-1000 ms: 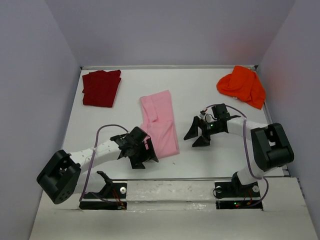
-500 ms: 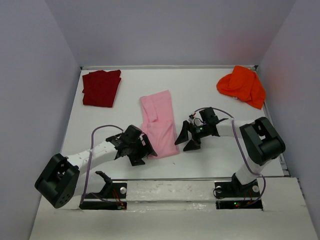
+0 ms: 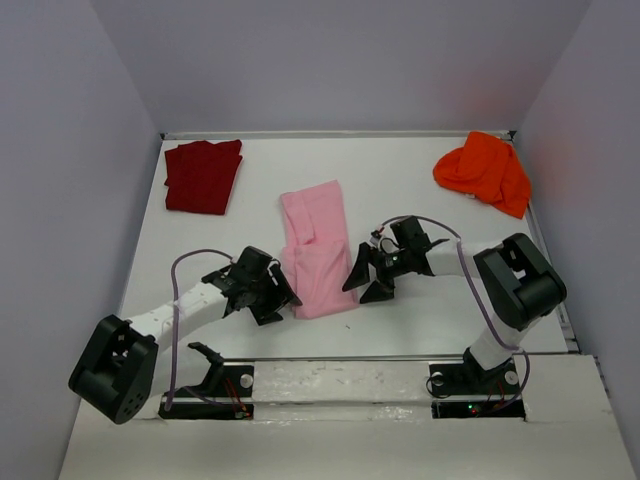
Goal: Fold and stack the t-shirts
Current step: Grab one side of the 2/3 rectangular tshirt with both arms
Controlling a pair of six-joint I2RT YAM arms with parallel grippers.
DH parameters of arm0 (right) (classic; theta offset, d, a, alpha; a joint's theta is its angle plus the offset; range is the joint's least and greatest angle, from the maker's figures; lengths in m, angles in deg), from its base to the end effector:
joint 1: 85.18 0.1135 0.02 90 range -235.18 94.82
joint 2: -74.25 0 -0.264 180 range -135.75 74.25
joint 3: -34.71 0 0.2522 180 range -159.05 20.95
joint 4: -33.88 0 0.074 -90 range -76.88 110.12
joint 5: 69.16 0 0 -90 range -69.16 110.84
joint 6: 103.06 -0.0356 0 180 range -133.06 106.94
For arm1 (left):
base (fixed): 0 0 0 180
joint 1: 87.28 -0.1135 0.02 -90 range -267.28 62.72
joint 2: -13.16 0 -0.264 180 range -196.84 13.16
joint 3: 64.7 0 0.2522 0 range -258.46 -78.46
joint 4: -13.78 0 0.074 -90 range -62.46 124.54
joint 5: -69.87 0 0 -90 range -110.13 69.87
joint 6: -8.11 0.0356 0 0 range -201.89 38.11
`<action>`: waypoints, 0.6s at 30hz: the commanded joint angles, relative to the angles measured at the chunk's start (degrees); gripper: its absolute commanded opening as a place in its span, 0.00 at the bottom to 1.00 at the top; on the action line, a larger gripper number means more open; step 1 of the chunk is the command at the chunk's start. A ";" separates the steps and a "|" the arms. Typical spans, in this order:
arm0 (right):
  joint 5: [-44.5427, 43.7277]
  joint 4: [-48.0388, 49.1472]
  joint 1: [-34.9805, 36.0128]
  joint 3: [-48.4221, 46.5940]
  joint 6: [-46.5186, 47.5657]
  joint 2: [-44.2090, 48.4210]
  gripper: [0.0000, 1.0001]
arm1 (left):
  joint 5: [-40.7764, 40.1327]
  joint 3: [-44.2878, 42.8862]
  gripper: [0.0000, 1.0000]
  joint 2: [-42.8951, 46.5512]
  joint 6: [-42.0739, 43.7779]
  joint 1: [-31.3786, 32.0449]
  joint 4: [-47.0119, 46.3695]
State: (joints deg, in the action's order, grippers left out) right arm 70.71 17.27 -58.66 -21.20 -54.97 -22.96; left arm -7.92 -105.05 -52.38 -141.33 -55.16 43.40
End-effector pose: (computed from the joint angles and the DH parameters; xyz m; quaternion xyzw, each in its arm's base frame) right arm 0.2510 0.1557 0.1268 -0.0012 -0.8792 -0.4760 0.0206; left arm 0.1667 -0.1136 0.1576 -0.1926 0.9286 -0.2861 0.1370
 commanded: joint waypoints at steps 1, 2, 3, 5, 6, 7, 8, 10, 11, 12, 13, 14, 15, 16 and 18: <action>-1.61 2.32 1.87 0.49 -1.33 -0.35 0.89 | -1.14 2.68 0.75 -2.39 0.65 -0.39 0.23; -1.79 4.15 1.87 0.49 -1.51 -0.35 0.89 | -0.44 3.20 0.75 -2.75 0.03 -0.30 -0.64; -1.88 4.34 2.56 0.49 -1.77 -0.44 0.89 | 0.44 3.30 0.75 -3.01 -0.67 -0.22 -2.31; -1.88 4.87 2.57 0.58 -2.29 -0.53 0.89 | 0.45 2.86 0.76 -3.54 -0.94 -0.13 -3.63; -1.88 4.96 2.57 0.67 -2.39 -0.53 0.89 | 0.62 2.86 0.77 -3.72 -1.11 -0.21 -4.34; -1.97 5.05 2.57 0.67 -2.47 -0.53 0.89 | 1.32 2.77 0.79 -3.98 -1.73 -0.13 -4.95; -2.05 5.22 3.09 0.75 -2.56 -0.53 0.89 | 1.68 2.94 0.81 -4.16 -2.17 0.13 -6.44; -2.14 5.23 3.10 0.75 -2.65 -0.53 0.88 | 2.38 3.73 0.82 -4.42 -3.83 0.49 -8.03; -2.14 5.23 3.10 0.75 -2.65 -0.53 0.88 | 2.56 4.17 0.82 -4.42 -4.28 0.58 -9.34; -2.23 5.23 3.10 0.67 -2.65 -0.61 0.87 | 3.17 4.79 0.82 -4.42 -4.80 0.66 -10.31; -2.14 5.23 3.10 0.67 -2.65 -0.70 0.87 | 3.61 5.40 0.82 -4.34 -5.24 0.66 -11.36; -2.14 5.23 3.10 0.67 -2.56 -0.79 0.87 | 3.96 6.80 0.82 -4.25 -6.47 0.75 -13.11; -2.23 5.23 3.10 0.58 -2.56 -0.88 0.87 | 4.92 7.60 0.82 -4.16 -7.09 0.84 -14.18; -2.32 5.23 3.10 0.49 -2.47 -0.96 0.87 | 5.37 8.30 0.82 -3.99 -7.88 0.84 -14.97; -2.58 4.96 3.10 0.32 -2.47 -1.32 0.84 | 5.98 10.50 0.82 -3.63 -9.99 1.02 -18.05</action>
State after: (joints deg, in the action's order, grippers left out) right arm 69.24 20.02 -56.19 -21.20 -57.70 -23.39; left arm -1.34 -100.05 -55.05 -148.76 -54.74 26.02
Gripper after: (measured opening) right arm 0.854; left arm 0.815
